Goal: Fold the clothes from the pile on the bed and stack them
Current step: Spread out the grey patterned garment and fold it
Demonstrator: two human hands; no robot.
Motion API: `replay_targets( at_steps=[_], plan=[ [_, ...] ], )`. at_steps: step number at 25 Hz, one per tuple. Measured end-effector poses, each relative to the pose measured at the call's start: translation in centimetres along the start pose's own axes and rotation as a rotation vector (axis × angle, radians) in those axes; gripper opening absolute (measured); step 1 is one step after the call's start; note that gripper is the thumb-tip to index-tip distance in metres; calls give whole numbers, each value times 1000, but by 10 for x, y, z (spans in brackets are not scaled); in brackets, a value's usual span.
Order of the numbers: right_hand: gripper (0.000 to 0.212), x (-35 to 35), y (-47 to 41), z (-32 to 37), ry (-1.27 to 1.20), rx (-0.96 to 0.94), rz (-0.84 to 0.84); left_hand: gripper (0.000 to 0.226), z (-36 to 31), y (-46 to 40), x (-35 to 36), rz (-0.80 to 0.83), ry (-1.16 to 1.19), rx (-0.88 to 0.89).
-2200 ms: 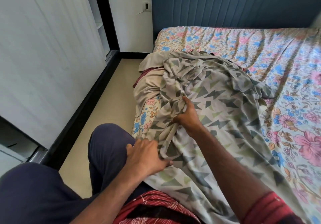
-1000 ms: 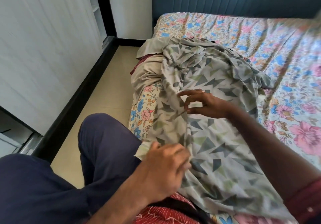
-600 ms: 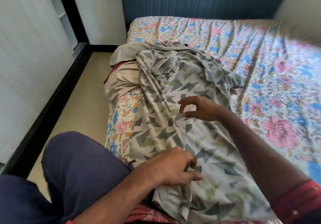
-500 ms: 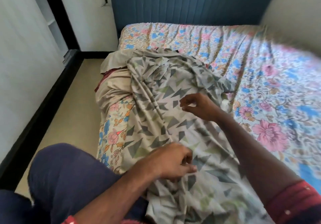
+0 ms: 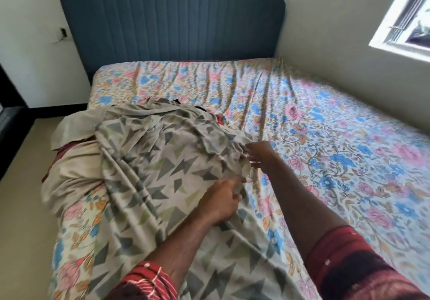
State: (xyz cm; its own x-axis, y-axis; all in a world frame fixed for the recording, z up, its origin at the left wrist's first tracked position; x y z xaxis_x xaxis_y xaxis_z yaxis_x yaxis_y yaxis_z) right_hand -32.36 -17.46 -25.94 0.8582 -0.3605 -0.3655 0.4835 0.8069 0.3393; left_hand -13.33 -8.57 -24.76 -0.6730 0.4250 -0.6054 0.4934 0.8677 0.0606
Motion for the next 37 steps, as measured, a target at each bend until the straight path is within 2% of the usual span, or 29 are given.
replay_targets(
  at_steps=[3,6,9,11,13,15,17,19,21,23,25,27,29,31,33,35,37],
  plan=[
    [15,5,-28,-15,-103,206,33,39,-15,-15,16,6,-122,80],
    [31,13,-46,-25,-328,371,100,24,-19,-25,28,-41,-256,102],
    [28,19,-52,-17,-470,404,175,26,-18,-31,35,-104,-303,110],
    [21,25,-52,-2,-475,370,215,31,-19,-29,36,-153,-290,136],
    [17,26,-48,16,-463,300,190,38,-10,-29,32,-203,-206,103],
    [16,26,-45,32,-506,224,132,47,7,-25,22,-286,-9,-14],
    [16,32,-38,45,-568,183,107,43,20,-14,12,-384,170,-107],
    [14,35,-26,62,-577,83,4,35,31,0,6,-454,327,-152],
    [22,32,-7,90,-456,-97,-193,28,38,14,0,-495,549,-205],
    [29,53,26,134,-266,-332,-298,31,52,28,-12,-557,851,-219],
    [36,102,64,176,-81,-587,-273,39,74,46,-26,-597,1099,-257],
    [42,176,94,195,187,-756,-133,31,102,64,-40,-631,1234,-321],
    [51,252,119,179,487,-747,137,19,129,77,-45,-607,1318,-411],
    [55,281,145,154,627,-729,246,18,142,84,-45,-542,1371,-479],
    [40,259,173,129,572,-792,190,18,143,87,-46,-502,1364,-498],
    [15,208,204,86,533,-794,98,17,142,87,-49,-488,1348,-487],
    [7,152,233,34,616,-735,21,10,140,85,-55,-494,1376,-473]
  ],
)
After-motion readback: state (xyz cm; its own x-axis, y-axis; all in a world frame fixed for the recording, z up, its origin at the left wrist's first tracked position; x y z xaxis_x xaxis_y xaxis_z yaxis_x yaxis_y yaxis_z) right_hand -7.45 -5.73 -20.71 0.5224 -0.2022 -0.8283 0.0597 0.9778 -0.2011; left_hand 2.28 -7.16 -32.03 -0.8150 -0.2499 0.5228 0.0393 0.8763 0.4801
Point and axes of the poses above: each hand's wrist, its own y-axis away from the middle knuckle, its own x-axis out of the palm, z = x × y, the point moved 8 cm from there along -y, towards the middle knuckle, and after that the axes turned 7 degrees about y, right-handed, at the moved point
